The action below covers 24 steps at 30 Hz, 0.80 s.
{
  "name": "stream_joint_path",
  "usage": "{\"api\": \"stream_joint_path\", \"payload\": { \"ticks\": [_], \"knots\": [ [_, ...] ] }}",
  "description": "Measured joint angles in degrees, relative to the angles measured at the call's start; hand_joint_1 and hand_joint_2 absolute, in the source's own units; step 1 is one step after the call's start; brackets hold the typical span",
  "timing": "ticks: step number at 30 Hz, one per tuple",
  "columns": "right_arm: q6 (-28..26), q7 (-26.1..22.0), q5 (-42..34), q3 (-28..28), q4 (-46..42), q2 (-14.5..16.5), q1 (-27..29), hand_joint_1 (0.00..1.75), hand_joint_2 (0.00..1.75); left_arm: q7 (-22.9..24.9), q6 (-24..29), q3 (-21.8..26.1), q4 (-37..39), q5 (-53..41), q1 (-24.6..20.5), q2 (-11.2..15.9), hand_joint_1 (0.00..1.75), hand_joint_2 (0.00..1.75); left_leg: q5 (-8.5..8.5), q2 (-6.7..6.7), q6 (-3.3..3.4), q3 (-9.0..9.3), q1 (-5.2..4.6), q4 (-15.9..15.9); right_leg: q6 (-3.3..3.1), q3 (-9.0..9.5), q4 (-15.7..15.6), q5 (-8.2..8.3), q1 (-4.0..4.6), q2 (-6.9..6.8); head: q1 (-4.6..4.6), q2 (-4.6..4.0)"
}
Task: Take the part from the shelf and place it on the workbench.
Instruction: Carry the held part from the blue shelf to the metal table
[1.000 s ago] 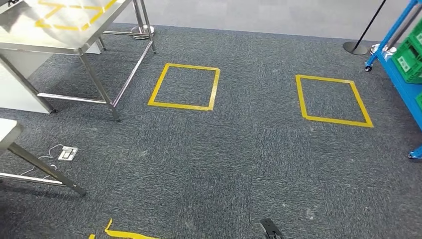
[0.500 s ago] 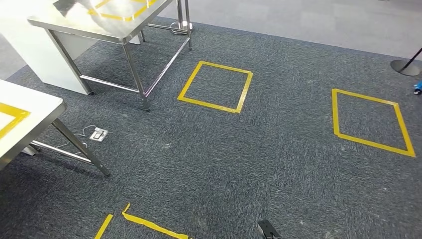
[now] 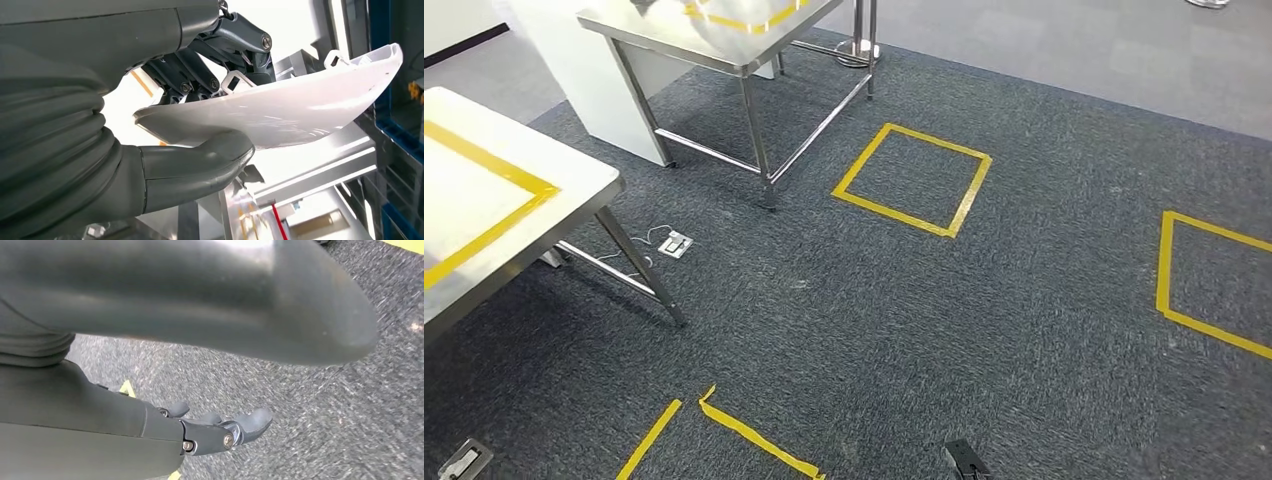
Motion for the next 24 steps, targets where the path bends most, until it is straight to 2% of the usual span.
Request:
{"api": "stream_joint_path", "payload": {
  "ticks": [2, 3, 4, 6, 7, 8, 9, 10, 11, 12, 14, 15, 17, 18, 20, 21, 22, 23, 24],
  "knots": [
    [0.0, 0.1, 0.0, 0.0, 0.0, 0.0, -0.1, 0.0, 0.0, 0.0, 0.0, 0.0, 0.0, -0.1, -0.1, 0.0, 1.75, 1.75, 0.27, -1.41, 0.82, -0.12, 0.06, -0.1, 0.58, 0.24, 0.0, -0.28, 0.11, -1.06, 0.02, 0.0],
    [0.0, 0.2, 0.1, 0.0, 0.0, 0.0, -0.2, 0.0, 0.0, 0.0, -0.1, 0.0, 0.0, -0.2, -0.2, 0.1, 1.75, 1.75, 0.38, -2.04, 1.15, -0.12, 0.22, -0.2, 0.98, 0.21, 0.3, -0.68, 0.05, -0.58, 0.03, 0.0],
    [0.0, 0.3, 0.1, 0.0, 0.0, 0.0, -0.3, 0.0, 0.0, 0.1, -0.2, 0.0, 0.0, -0.4, -0.4, 0.1, 1.75, 1.75, 0.54, -2.68, 1.47, -0.11, 0.42, -0.4, 1.38, -0.26, 1.6, -1.61, -0.06, 0.69, 0.08, 0.0],
    [0.0, 0.4, 0.2, 0.0, 0.0, 0.1, -0.3, 0.0, 0.0, 0.1, -0.3, 0.0, 0.1, -0.6, -0.6, 0.0, 1.75, 1.75, 0.73, -3.85, 1.87, -0.22, 0.7, -0.5, 2.02, -3.02, 7.6, -4.84, -0.43, 4.27, 0.26, 0.0],
    [0.0, 0.4, 0.3, 0.0, 0.0, 0.1, -0.3, 0.0, 0.0, 0.1, -0.4, 0.0, 0.1, -0.7, -0.7, -0.2, 1.75, 1.75, 0.77, -4.52, 1.97, -0.36, 0.73, -0.5, 2.14, -5.01, 11.6, -6.52, -0.54, 5.31, 0.34, 0.0],
    [0.0, 0.5, 0.3, 0.0, 0.0, 0.1, -0.2, 0.0, 0.0, 0.1, -0.4, 0.0, 0.1, -0.8, -0.7, -0.3, 1.75, 1.75, 0.79, -5.25, 2.0, -0.5, 0.74, -0.4, 2.19, -6.69, 14.7, -7.49, -0.61, 5.73, 0.41, 0.0],
    [0.0, 0.5, 0.3, 0.0, 0.0, 0.1, -0.1, 0.0, 0.0, 0.1, -0.5, 0.0, 0.1, -0.9, -0.7, -0.4, 1.75, 1.75, 0.8, -5.98, 2.01, -0.59, 0.74, -0.3, 2.16, -7.58, 16.2, -7.48, -0.64, 5.87, 0.45, 0.0],
    [0.0, 0.5, 0.3, 0.0, 0.0, 0.1, -0.1, 0.0, 0.0, 0.1, -0.5, 0.0, 0.1, -1.0, -0.7, -0.5, 1.75, 1.75, 0.82, -6.7, 1.99, -0.65, 0.74, -0.2, 2.06, -7.56, 15.8, -6.52, -0.66, 5.97, 0.49, 0.0],
    [0.0, 0.5, 0.3, 0.0, 0.0, 0.1, -0.1, 0.0, 0.0, 0.1, -0.7, 0.0, 0.2, -1.1, -0.8, -0.5, 1.75, 1.75, 0.84, -7.47, 1.92, -0.66, 0.75, -0.1, 1.88, -6.29, 12.8, -4.51, -0.69, 6.28, 0.53, 0.0],
    [0.0, 0.5, 0.3, 0.0, 0.0, 0.1, -0.1, 0.0, 0.0, 0.1, -0.9, 0.0, 0.2, -1.2, -1.0, -0.5, 1.75, 1.75, 0.87, -8.19, 1.8, -0.68, 0.79, -0.1, 1.63, -4.47, 8.7, -2.39, -0.71, 7.21, 0.57, 0.0],
    [-0.1, 0.4, 0.3, 0.0, 0.0, 0.1, -0.2, 0.0, 0.0, 0.1, -1.2, 0.0, 0.4, -1.2, -1.7, -0.5, 1.75, 1.75, 1.02, -9.57, 1.24, -0.89, 0.75, 0.0, 1.27, -1.41, 1.8, 0.27, -0.75, 9.25, 0.61, 0.0],
    [-0.1, 0.4, 0.3, 0.0, 0.0, 0.1, -0.2, 0.0, 0.0, 0.1, -1.3, 0.0, 0.6, -1.2, -2.0, -0.5, 1.75, 1.75, 1.15, -10.17, 0.84, -1.02, 0.8, -0.1, 1.12, -0.87, 0.5, 0.46, -0.68, 9.77, 0.63, 0.0],
    [-0.1, 0.4, 0.3, 0.0, 0.0, 0.2, -0.4, 0.0, 0.0, 0.1, -1.3, 0.0, 0.9, -1.2, -2.3, -0.1, 1.75, 1.75, 1.54, -11.35, -0.08, -1.26, 0.94, -0.5, 0.65, -0.66, 0.1, 0.59, -0.61, 8.84, 0.67, 0.0],
    [-0.1, 0.4, 0.4, 0.0, 0.0, 0.2, -0.5, 0.0, 0.0, 0.1, -1.3, 0.0, 1.0, -1.2, -2.3, 0.2, 1.75, 1.75, 1.55, -11.03, -0.4, -1.41, 0.98, -0.5, 0.27, -0.5, -0.2, 0.79, -0.65, 8.24, 0.64, 0.0],
    [-0.2, 0.5, 0.4, 0.0, 0.0, 0.3, -0.6, 0.0, 0.0, 0.1, -1.5, 0.1, 1.2, -0.9, -2.4, 0.8, 1.75, 1.75, -0.05, -8.1, -0.9, -2.73, 0.82, 1.9, -0.44, -0.19, -0.8, 1.19, -0.84, 6.94, 0.49, 0.0],
    [-0.3, 0.5, 0.4, 0.0, 0.0, 0.3, -0.5, 0.0, 0.0, 0.1, -1.6, 0.2, 1.3, -0.7, -2.4, 1.0, 1.75, 1.75, -1.75, -6.19, -1.06, -4.08, 0.78, 4.9, -0.68, -0.14, -0.9, 1.23, -0.81, 6.27, 0.4, 0.0],
    [-0.3, 0.5, 0.4, 0.0, 0.0, 0.3, -0.5, 0.0, 0.0, 0.2, -1.9, 0.2, 1.4, -0.4, -2.5, 1.1, 1.75, 1.75, -3.66, -4.96, -1.29, -5.8, 0.77, 8.6, -0.85, -0.15, -0.9, 1.17, -0.73, 5.56, 0.34, 0.0],
    [-0.4, 0.6, 0.4, 0.0, 0.0, 0.3, -0.4, 0.0, 0.0, 0.3, -2.1, 0.2, 1.5, -0.2, -2.5, 1.1, 1.75, 1.75, -5.1, -4.46, -1.48, -7.39, 0.83, 12.2, -0.96, -0.16, -0.8, 1.1, -0.67, 4.8, 0.32, 0.0],
    [-0.4, 0.7, 0.4, 0.0, 0.0, 0.3, -0.4, 0.0, 0.0, 0.4, -2.3, 0.2, 1.6, -0.1, -2.4, 1.1, 1.75, 1.75, -5.65, -4.26, -1.6, -8.32, 0.86, 14.4, -1.01, -0.16, -0.8, 1.0, -0.62, 4.07, 0.32, 0.0]
  ]
}}
